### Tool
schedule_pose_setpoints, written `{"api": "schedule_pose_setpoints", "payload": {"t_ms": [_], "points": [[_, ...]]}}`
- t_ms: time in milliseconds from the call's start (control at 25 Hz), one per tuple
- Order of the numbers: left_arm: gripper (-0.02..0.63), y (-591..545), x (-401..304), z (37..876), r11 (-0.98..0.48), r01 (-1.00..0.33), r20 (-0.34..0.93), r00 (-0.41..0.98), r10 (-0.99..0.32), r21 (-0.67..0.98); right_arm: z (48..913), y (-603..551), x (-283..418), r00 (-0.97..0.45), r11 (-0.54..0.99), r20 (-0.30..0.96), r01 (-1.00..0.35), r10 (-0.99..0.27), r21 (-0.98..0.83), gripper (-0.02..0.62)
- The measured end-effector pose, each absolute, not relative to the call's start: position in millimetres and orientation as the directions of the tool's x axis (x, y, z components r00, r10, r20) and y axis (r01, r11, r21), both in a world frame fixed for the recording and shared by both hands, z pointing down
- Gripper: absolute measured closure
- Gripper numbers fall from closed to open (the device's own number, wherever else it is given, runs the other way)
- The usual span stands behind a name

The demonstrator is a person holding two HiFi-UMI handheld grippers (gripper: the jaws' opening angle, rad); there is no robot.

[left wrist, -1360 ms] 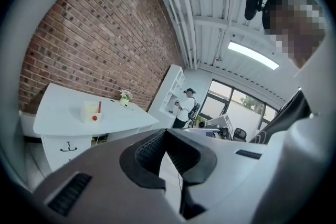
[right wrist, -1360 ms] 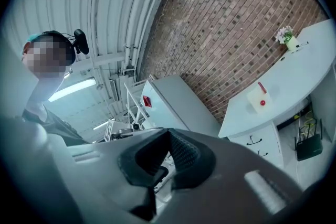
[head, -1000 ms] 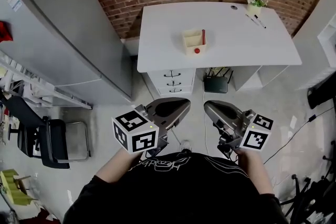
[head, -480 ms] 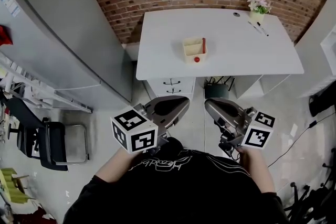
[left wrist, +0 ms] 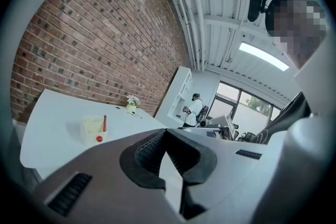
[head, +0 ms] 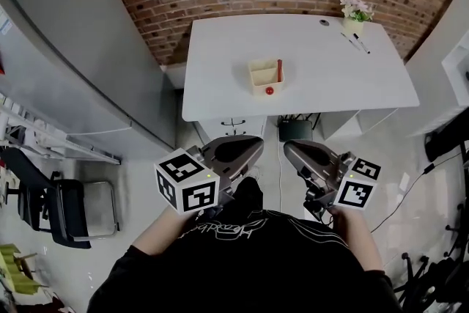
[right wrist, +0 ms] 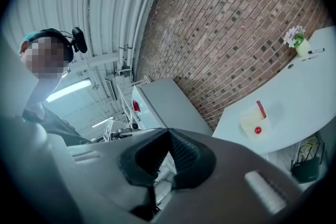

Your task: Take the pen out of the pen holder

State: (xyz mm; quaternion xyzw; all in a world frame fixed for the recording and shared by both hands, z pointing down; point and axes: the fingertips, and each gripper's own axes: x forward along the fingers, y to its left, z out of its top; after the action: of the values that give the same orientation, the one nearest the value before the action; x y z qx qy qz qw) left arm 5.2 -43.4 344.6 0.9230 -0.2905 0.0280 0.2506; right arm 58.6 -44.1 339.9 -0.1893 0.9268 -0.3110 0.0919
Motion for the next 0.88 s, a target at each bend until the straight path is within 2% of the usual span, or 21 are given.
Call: {"api": "schedule_pose_setpoints", "payload": {"t_ms": [880], "points": [[0.601,-176.4,-1.5,387.1,-0.662,-0.523,0.274,0.850,-0.450,0.538,374.0,-178.7,66.5,-0.860,0.649,0.006,-0.389,-0.510,-0.653,0.589]]}}
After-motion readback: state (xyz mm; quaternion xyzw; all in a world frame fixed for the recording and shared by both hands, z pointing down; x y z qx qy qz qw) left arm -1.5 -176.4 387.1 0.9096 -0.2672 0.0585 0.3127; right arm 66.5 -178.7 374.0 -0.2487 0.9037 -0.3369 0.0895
